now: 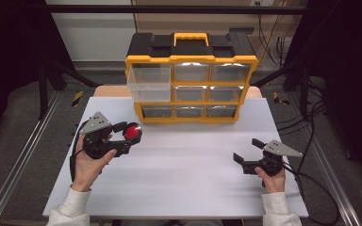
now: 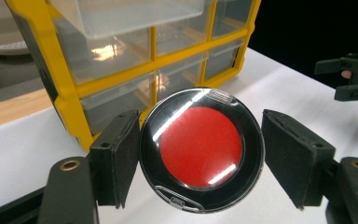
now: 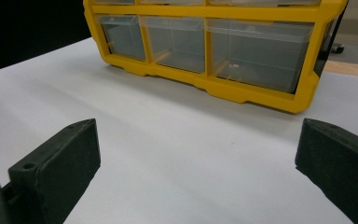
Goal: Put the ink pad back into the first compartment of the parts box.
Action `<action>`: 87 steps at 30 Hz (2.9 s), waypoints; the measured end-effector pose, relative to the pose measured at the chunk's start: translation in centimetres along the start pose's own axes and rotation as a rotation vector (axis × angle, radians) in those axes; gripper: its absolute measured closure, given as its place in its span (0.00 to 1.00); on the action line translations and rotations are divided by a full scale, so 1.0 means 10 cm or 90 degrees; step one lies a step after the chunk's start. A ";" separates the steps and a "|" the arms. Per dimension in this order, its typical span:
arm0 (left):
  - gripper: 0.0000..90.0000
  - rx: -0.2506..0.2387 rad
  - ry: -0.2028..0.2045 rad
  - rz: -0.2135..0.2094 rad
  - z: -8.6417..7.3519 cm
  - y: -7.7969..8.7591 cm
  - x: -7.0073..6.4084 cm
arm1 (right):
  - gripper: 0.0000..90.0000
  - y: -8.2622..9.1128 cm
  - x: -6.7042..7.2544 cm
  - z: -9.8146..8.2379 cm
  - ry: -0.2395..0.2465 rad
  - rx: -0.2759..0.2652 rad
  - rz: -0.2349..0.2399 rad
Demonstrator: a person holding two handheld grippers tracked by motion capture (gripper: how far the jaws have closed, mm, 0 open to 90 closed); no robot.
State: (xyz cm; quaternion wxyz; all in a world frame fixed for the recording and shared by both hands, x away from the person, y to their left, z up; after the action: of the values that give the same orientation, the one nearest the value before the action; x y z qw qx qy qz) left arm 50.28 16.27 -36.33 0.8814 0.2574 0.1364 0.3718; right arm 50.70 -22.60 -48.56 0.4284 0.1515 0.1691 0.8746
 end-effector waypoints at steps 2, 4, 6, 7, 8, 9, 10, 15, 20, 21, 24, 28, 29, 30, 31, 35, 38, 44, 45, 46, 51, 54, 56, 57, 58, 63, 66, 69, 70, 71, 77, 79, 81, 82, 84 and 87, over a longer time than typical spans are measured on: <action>0.33 -0.004 -0.003 0.000 0.04 0.02 0.00 | 0.01 0.00 0.00 0.00 0.000 0.000 0.000; 0.33 -0.008 -0.003 -0.001 0.08 0.03 -0.01 | 0.01 0.00 0.00 0.00 0.000 0.000 0.000; 0.33 -0.010 -0.007 0.000 0.12 0.04 -0.03 | 0.01 0.00 0.00 0.00 0.000 -0.001 0.000; 0.33 -0.010 -0.008 0.000 0.15 0.04 -0.03 | 0.00 0.00 0.00 0.00 0.000 -0.001 0.000; 0.33 -0.010 -0.008 0.000 0.15 0.04 -0.03 | 0.00 0.00 0.00 0.00 0.000 -0.001 0.000; 0.33 -0.011 -0.009 0.000 0.17 0.04 -0.04 | 0.01 0.00 0.00 0.00 0.000 0.000 0.000; 0.33 -0.012 -0.010 0.000 0.18 0.04 -0.04 | 0.01 0.00 0.00 0.00 0.000 0.001 0.000; 0.33 -0.019 -0.016 -0.001 0.28 0.07 -0.07 | 0.01 0.00 0.00 0.00 0.000 0.000 0.000; 0.33 -0.024 -0.026 0.002 0.38 0.10 -0.09 | 0.01 0.00 0.00 0.00 0.000 0.000 0.000; 0.33 -0.027 -0.027 0.002 0.42 0.10 -0.09 | 0.01 0.00 0.00 0.00 -0.001 0.000 0.000; 0.33 -0.029 -0.027 0.002 0.46 0.11 -0.09 | 0.01 0.00 0.00 0.00 -0.001 0.000 0.001; 0.33 -0.035 -0.029 0.002 0.54 0.12 -0.09 | 0.01 0.00 0.00 0.00 0.000 0.000 0.001; 0.33 -0.041 -0.029 0.003 0.58 0.13 -0.09 | 0.01 0.00 0.00 0.00 -0.002 -0.001 0.000; 0.33 -0.042 -0.029 0.003 0.61 0.14 -0.09 | 0.01 0.01 0.00 0.00 -0.002 -0.001 0.000; 0.33 -0.042 -0.029 0.003 0.61 0.14 -0.09 | 0.00 0.01 0.00 0.00 -0.002 -0.001 0.000; 0.33 -0.049 -0.033 0.005 0.70 0.16 -0.10 | 0.00 0.01 0.00 0.00 0.000 -0.001 0.001; 0.33 -0.054 -0.031 0.005 0.75 0.17 -0.10 | 0.01 0.01 0.00 0.00 0.000 -0.002 0.000; 0.33 -0.054 -0.034 0.010 0.88 0.16 -0.09 | 0.01 0.00 0.00 0.00 -0.002 -0.001 0.001; 0.33 -0.054 -0.034 0.010 0.88 0.16 -0.09 | 0.01 0.00 0.00 0.00 -0.002 -0.001 0.001; 0.33 -0.055 -0.035 0.009 0.91 0.15 -0.09 | 0.01 0.01 0.00 0.00 -0.001 -0.001 0.001; 0.33 -0.056 -0.037 0.013 1.01 0.14 -0.09 | 0.01 0.01 0.00 0.00 0.000 -0.001 0.001; 0.33 -0.062 -0.035 0.013 1.06 0.15 -0.10 | 0.01 0.01 0.00 0.01 -0.001 -0.002 0.000; 0.33 -0.064 -0.039 0.016 1.11 0.17 -0.09 | 0.00 0.01 0.00 0.00 -0.001 -0.002 0.001; 0.33 -0.065 -0.038 0.016 1.14 0.17 -0.10 | 0.00 0.01 0.00 0.00 -0.001 -0.002 0.001; 0.33 -0.065 -0.039 0.018 1.16 0.17 -0.09 | 0.00 0.01 0.00 0.00 -0.001 -0.001 0.001; 0.33 -0.066 -0.039 0.022 1.26 0.17 -0.08 | 0.01 0.01 0.00 0.01 -0.001 -0.002 0.001; 0.33 -0.061 -0.042 0.027 1.32 0.16 -0.07 | 0.01 0.01 0.00 0.01 -0.002 -0.003 0.001; 0.33 -0.060 -0.039 0.030 1.37 0.14 -0.05 | 0.00 0.01 0.00 0.01 -0.002 -0.002 0.002; 0.33 -0.061 -0.036 0.029 1.39 0.13 -0.05 | 0.00 0.01 0.00 0.01 -0.002 -0.002 0.002; 0.33 -0.059 -0.036 0.028 1.40 0.12 -0.04 | 0.01 0.01 0.00 0.01 -0.001 -0.002 0.002; 0.33 -0.053 -0.032 0.035 1.47 0.06 0.01 | 0.01 0.01 0.00 0.01 -0.002 -0.003 0.003; 0.33 -0.050 -0.032 0.040 1.50 0.04 0.03 | 0.00 0.01 0.00 0.01 -0.002 -0.003 0.003; 0.33 -0.049 -0.029 0.045 1.53 0.03 0.05 | 0.01 0.01 0.00 0.01 -0.002 -0.003 0.003; 0.33 -0.049 -0.027 0.047 1.55 0.01 0.08 | 0.00 0.01 0.00 0.01 -0.002 -0.004 0.003; 0.33 -0.049 -0.026 0.048 1.57 0.00 0.09 | 0.01 0.01 0.00 0.01 -0.002 -0.004 0.003; 0.33 -0.041 -0.023 0.053 1.59 -0.04 0.13 | 0.00 0.01 0.00 0.01 -0.002 -0.004 0.004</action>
State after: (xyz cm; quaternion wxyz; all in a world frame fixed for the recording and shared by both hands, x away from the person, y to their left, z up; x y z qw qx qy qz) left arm 58.22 11.35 -23.40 0.8753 0.2411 0.0978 0.4076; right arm 50.66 -22.66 -48.41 0.4267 0.1518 0.1650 0.8761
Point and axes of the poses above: each handheld gripper's, and its own axes: y roughly backward along the jaws, z roughly out of its top, x roughly to its left, the point moved 8 cm from there along -y, roughly forward along the jaws, and after that the axes turned 9 degrees about x, right-handed, at the moved point
